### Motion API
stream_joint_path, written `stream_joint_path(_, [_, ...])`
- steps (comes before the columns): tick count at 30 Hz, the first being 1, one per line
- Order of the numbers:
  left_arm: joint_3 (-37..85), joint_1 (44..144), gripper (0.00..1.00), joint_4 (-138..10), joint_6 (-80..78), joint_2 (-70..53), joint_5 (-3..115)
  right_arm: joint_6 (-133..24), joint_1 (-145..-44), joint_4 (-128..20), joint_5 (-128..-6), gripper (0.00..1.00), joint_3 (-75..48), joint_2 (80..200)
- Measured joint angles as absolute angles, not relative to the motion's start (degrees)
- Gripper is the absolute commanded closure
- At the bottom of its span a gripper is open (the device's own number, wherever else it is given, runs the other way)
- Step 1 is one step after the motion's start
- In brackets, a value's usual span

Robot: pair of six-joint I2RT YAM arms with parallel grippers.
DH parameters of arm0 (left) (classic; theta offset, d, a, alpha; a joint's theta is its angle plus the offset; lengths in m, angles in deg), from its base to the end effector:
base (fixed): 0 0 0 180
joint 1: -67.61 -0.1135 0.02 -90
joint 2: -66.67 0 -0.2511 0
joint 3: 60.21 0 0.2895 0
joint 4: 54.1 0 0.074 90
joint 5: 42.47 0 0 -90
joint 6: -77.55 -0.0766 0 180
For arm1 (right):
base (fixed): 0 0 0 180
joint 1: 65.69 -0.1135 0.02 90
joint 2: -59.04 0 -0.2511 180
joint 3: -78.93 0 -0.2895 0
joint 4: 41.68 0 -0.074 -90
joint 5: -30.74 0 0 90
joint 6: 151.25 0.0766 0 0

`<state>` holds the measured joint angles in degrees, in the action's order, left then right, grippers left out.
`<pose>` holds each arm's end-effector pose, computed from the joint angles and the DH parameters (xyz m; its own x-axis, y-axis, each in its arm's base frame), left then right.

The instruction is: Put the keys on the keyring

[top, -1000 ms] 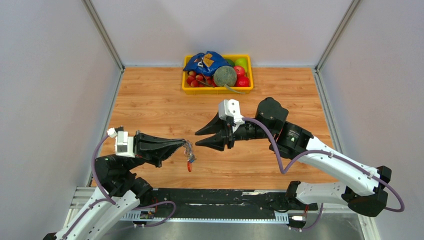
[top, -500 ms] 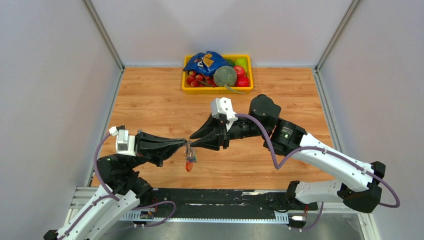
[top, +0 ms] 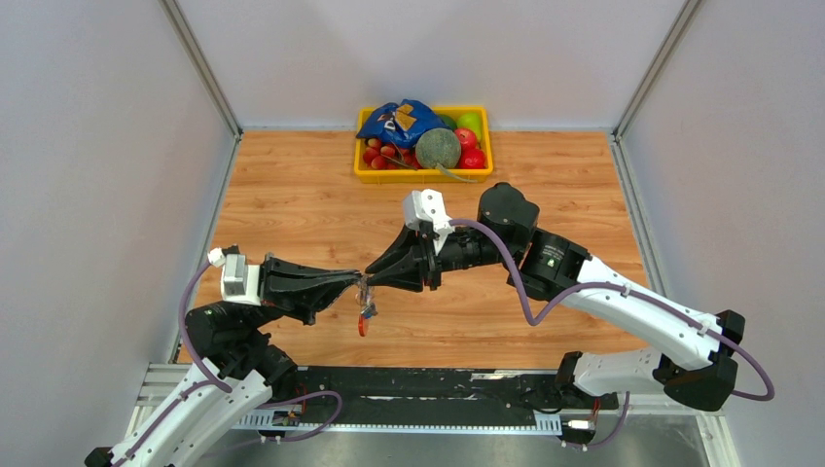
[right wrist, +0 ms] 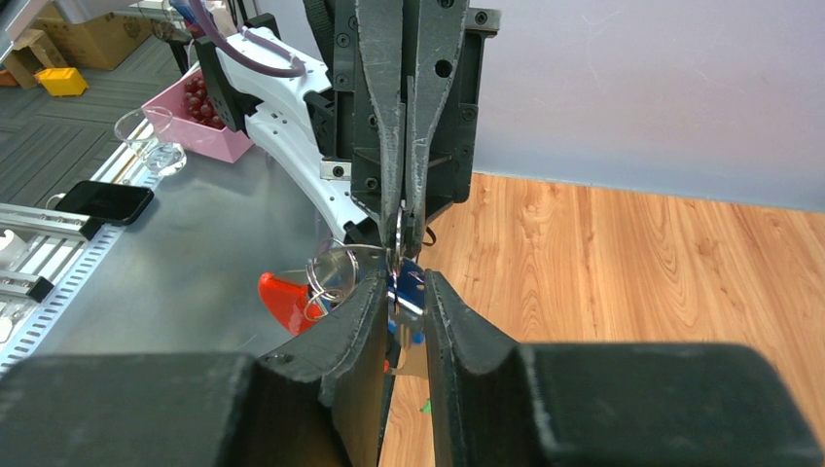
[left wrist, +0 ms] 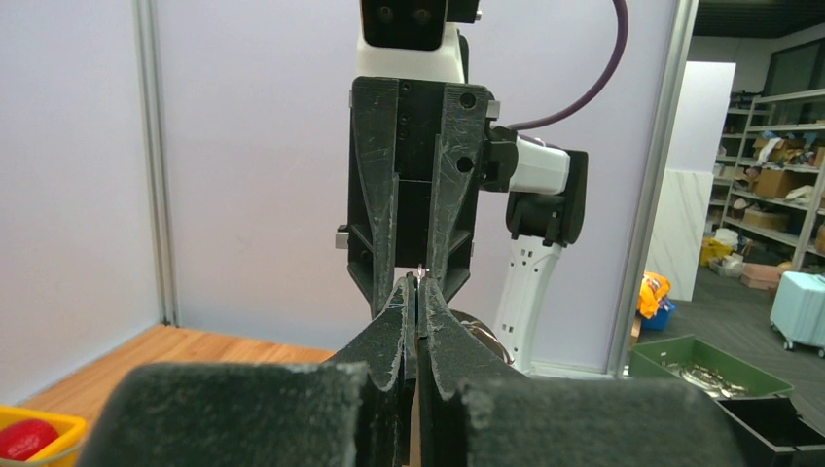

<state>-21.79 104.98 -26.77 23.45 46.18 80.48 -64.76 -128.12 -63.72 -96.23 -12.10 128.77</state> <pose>0.0999 -0.1287 0.3887 -0.0198 -0.6040 -0.7967 0.9901 0.0992 -0.0998 0.1172 0.3239 0.4378 0.0378 -0.0333 -0.9987 -0.9858 -0.1650 -0.0318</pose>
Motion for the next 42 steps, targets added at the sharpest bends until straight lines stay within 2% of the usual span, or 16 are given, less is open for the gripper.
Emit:
stream_joint_path(7, [-22.03,104.98,1.0,-26.53,23.45,46.18,80.48,-64.71,-128.99,-63.75,-96.25,0.77,-11.79,129.06])
stream_joint_path(12, [-22.33,104.98,1.0,-26.33,23.48,46.18,80.45,-64.69,-129.41,-63.83,-96.23,0.83,-11.64,129.19])
stream_joint_path(14, [-22.33,104.98,1.0,-26.31,23.48,46.18,80.45,-64.67,-129.41,-63.88,-96.23,0.91,-11.55,129.19])
stream_joint_path(15, [-22.33,104.98,1.0,-26.25,23.48,46.18,80.48,-64.67,-129.41,-63.9,-96.19,0.99,-11.44,129.21])
stream_joint_path(16, [-22.33,104.98,1.0,-26.09,23.5,46.18,80.48,-64.71,-129.41,-63.92,-96.17,1.0,-11.35,129.25])
stream_joint_path(25, [-22.38,104.98,0.99,-25.66,23.52,46.35,80.37,-64.51,-129.61,-64.1,-95.42,1.0,-10.94,129.49])
stream_joint_path(30, [-22.07,104.98,0.78,-28.91,22.84,47.4,80.3,-64.58,-129.8,-65.25,-94.13,1.0,-10.94,129.49])
stream_joint_path(36, [-15.71,104.98,0.56,-43.42,19.08,47.71,81.04,-64.8,-129.8,-69.65,-91.55,1.0,-10.94,129.49])
stream_joint_path(39, [-11.25,104.98,0.5,-52.3,16.35,47.71,81.44,-65.06,-129.78,-72.2,-90.72,1.0,-10.94,129.47])
stream_joint_path(42, [-7.1,104.98,0.49,-60.28,13.62,47.53,82.03,-65.52,-129.8,-74.78,-90.59,1.0,-10.94,129.47])
